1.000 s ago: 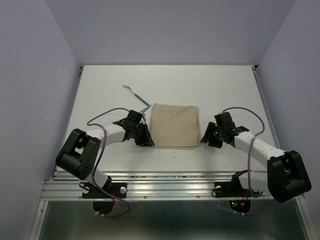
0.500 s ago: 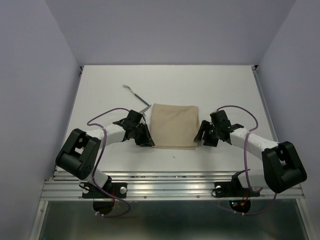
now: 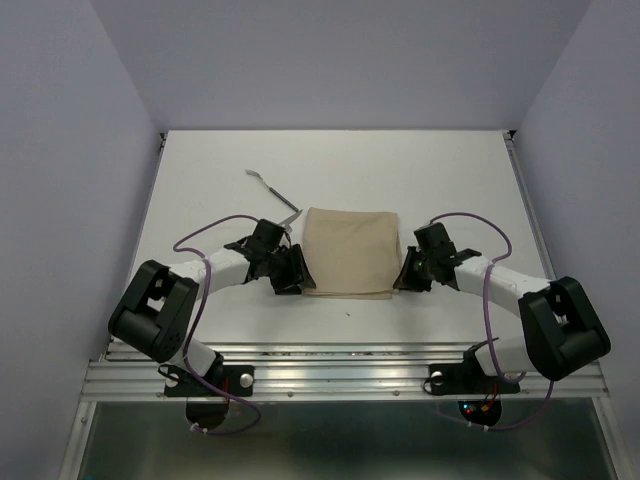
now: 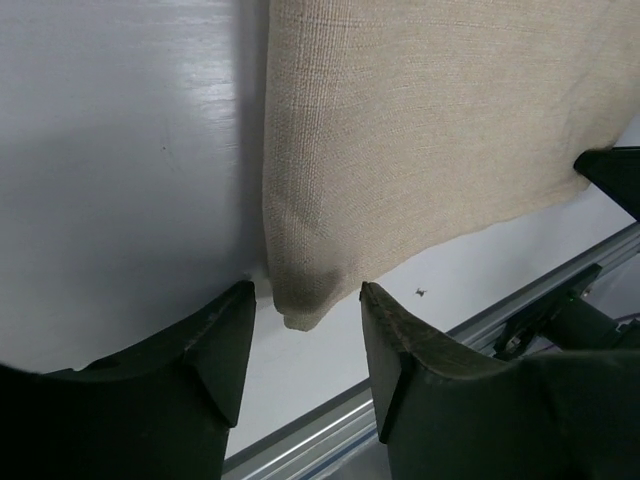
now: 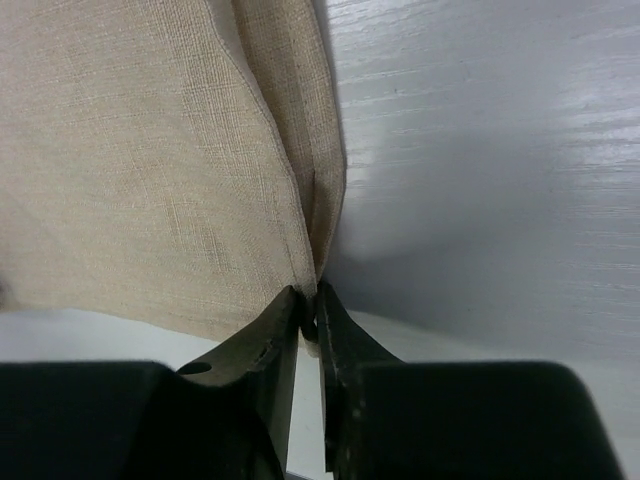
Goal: Fold the napkin into a case and place the utensils inside
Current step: Pick up the top corner of the square-folded napkin from the center of the board.
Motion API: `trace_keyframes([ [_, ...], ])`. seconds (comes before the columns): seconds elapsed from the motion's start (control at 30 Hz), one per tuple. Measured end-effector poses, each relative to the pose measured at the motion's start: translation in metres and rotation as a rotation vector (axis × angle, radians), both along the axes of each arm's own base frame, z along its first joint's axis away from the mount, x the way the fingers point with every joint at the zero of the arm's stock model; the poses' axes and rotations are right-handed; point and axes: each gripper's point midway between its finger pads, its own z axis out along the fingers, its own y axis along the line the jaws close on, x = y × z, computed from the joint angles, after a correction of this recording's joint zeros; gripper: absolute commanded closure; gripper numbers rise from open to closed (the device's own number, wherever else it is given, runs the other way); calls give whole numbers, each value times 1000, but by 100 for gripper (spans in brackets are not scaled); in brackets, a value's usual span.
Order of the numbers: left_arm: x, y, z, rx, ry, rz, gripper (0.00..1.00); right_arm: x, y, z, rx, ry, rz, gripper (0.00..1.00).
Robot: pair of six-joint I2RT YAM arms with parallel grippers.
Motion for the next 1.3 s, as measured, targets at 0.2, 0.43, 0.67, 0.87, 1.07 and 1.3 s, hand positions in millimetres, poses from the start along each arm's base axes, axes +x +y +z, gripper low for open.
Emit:
trace_keyframes([
  [0.2, 2, 0, 9, -12, -28, 0, 36, 2, -3, -1, -13, -4, -16, 99],
  [0.43, 3, 1, 10, -8, -37, 4, 36, -1, -4, 4, -16, -5, -10, 99],
  [0.67, 3, 2, 9, -1, -37, 8, 36, 3, -3, 31, -2, -63, 5, 99],
  [0.87, 4, 2, 9, 2, -36, 13, 37, -8, -3, 35, 2, -48, 29, 99],
  [1.07, 5, 3, 9, 5, -36, 22, 37, -21, -3, 28, 0, -19, 46, 76],
  [1.3, 5, 3, 9, 5, -36, 24, 37, -20, -16, 18, -71, -6, 13, 58],
])
